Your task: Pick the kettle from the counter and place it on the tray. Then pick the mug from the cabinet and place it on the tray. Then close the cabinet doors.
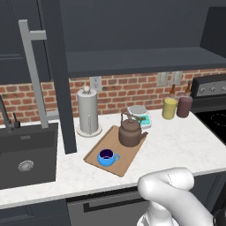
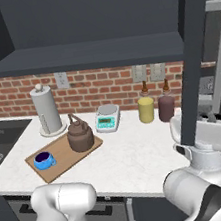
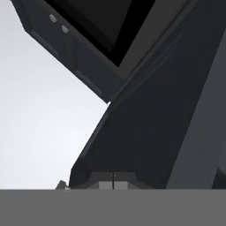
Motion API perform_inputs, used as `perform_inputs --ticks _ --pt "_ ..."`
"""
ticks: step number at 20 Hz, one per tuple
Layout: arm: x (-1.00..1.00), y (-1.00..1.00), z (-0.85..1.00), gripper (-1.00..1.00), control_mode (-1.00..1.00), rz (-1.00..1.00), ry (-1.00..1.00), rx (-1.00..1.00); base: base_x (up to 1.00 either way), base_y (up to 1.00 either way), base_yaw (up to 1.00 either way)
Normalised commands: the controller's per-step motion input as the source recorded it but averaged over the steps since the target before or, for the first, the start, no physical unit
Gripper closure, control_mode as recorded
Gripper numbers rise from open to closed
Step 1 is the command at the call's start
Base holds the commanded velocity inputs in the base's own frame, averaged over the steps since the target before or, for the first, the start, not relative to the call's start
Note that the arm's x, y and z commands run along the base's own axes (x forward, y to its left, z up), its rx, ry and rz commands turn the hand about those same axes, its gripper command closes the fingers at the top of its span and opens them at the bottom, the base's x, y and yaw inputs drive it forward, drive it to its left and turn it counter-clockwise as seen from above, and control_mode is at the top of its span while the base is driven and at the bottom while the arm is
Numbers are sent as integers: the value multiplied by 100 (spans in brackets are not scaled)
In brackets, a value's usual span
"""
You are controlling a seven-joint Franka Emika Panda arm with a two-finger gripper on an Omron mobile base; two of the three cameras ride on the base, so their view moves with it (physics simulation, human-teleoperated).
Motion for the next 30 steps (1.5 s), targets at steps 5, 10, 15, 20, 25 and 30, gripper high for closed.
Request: perform_inputs --ticks 5,10,15,20,25,30 --pt "-12 25 31 100 -100 -8 0 -7 0 0 0" --pt "0 29 21 100 -100 -12 5 -7 0 0 0" --pt "0 37 7 100 -100 -14 11 -10 0 0 0" --pt "-1 34 10 100 -100 -15 15 -11 0 0 0" --pt "0 32 13 100 -100 -12 18 -10 0 0 0" --pt "1 37 14 100 -100 -3 11 -8 0 0 0"
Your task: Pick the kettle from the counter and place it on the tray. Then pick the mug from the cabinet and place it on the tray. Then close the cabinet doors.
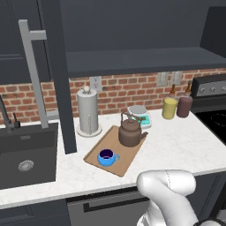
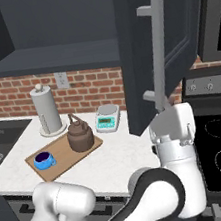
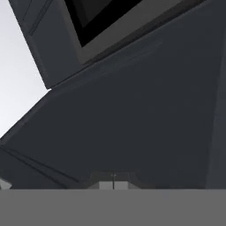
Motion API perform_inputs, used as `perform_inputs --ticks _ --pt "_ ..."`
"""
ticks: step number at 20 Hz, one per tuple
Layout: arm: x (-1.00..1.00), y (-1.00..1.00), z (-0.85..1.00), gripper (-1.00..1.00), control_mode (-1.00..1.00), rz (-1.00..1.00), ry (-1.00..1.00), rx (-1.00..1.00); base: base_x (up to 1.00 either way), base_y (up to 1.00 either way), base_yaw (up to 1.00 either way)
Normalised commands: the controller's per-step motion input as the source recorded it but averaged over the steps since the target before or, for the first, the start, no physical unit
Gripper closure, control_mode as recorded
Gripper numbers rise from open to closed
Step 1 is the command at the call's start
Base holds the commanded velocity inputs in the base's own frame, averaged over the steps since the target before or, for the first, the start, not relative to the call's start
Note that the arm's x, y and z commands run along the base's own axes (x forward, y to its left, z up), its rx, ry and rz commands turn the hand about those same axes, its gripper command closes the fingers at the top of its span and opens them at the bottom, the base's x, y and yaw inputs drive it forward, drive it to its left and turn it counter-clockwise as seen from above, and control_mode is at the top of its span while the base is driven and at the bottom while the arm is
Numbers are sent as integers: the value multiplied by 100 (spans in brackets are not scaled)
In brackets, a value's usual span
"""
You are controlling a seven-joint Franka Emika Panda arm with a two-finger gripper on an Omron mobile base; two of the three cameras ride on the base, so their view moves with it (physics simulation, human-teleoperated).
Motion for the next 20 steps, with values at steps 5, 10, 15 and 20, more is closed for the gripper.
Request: perform_inputs --ticks 5,10,15,20 --pt "0 37 16 100 -100 -1 13 -8 0 0 0" --pt "2 40 13 100 -100 0 13 -7 0 0 0" --pt "13 35 8 100 -100 0 18 -7 0 0 0" --pt "20 36 0 100 -100 0 14 -7 0 0 0"
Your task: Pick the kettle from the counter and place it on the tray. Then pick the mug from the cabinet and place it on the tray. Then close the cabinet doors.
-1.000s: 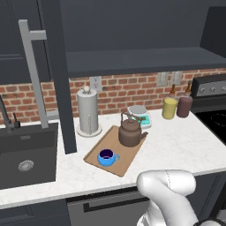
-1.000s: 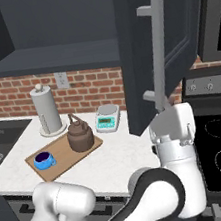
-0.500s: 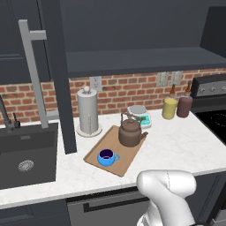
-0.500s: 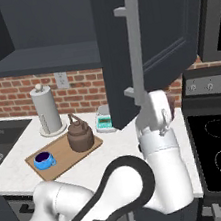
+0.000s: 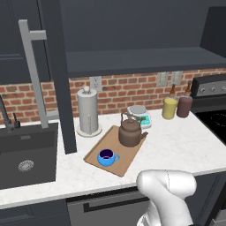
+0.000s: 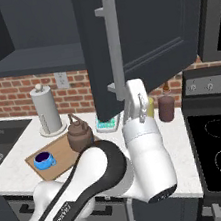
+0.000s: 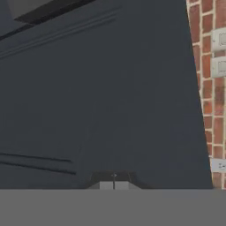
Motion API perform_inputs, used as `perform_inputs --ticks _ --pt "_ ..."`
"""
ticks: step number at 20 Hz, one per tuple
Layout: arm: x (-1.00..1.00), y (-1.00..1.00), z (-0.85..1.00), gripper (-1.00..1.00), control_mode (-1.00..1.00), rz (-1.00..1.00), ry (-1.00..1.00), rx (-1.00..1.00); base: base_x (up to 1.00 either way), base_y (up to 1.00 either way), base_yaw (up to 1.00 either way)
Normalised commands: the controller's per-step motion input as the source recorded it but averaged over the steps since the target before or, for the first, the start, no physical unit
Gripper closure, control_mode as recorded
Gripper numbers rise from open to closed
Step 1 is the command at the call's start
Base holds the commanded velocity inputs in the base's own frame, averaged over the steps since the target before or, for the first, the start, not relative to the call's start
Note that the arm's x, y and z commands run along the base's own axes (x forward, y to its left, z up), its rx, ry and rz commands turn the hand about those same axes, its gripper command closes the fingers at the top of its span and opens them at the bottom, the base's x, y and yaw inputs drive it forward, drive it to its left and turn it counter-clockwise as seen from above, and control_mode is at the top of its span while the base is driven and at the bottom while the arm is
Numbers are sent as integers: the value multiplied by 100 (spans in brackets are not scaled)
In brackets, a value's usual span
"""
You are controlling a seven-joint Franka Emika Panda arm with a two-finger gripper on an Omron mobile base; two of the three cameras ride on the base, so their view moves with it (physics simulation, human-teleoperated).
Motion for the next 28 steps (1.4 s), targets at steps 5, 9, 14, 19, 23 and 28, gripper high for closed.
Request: perform_inputs --ticks 5,9,14,19,23,28 --pt "18 26 8 100 -100 0 17 -5 0 0 0" --pt "21 8 11 100 -100 0 19 -3 0 0 0" --pt "51 0 2 100 -100 0 9 0 0 0 0" --pt "53 0 1 100 -100 2 0 0 0 0 0" --pt "57 0 0 100 -100 2 0 0 0 0 0" --pt "50 0 4 100 -100 0 7 0 0 0 0"
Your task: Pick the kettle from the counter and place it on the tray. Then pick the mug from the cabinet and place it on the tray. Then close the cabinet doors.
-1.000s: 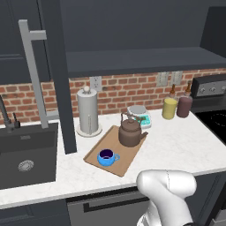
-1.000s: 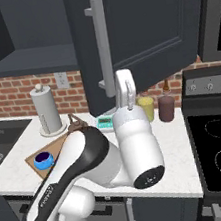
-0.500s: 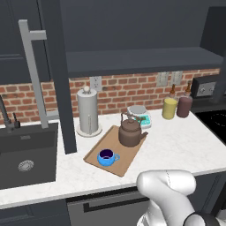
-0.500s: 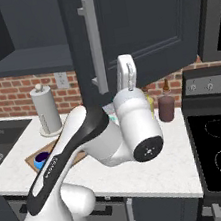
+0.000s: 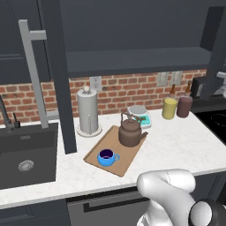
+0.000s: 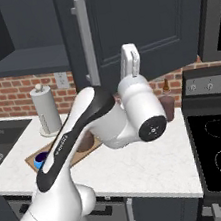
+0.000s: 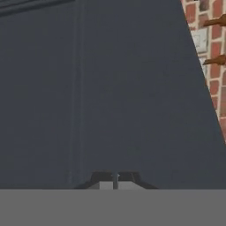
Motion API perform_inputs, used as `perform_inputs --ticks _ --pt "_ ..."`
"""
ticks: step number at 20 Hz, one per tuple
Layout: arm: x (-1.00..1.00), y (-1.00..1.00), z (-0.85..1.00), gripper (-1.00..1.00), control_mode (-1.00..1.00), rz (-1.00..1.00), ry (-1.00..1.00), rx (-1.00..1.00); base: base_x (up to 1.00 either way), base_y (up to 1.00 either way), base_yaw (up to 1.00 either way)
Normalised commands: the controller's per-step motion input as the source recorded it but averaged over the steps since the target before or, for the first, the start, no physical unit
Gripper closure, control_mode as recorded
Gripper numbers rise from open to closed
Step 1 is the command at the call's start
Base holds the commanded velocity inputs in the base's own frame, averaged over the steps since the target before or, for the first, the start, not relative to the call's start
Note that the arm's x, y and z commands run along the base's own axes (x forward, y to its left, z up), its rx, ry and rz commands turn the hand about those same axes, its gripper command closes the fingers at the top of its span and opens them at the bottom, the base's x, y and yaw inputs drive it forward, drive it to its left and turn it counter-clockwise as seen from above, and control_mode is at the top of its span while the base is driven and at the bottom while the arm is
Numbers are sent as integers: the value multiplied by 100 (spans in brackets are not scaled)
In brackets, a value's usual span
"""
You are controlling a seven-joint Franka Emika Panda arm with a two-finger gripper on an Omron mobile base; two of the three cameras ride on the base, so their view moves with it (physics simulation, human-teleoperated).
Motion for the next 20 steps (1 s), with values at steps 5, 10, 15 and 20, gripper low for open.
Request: perform_inputs --ticks 5,10,15,20 --pt "49 0 16 100 -100 -7 22 0 0 0 0" --pt "69 0 15 100 -100 -10 13 0 0 0 0" --pt "60 0 4 100 -100 -5 -7 0 0 0 0" --pt "43 0 2 100 -100 -1 -8 0 0 0 0"
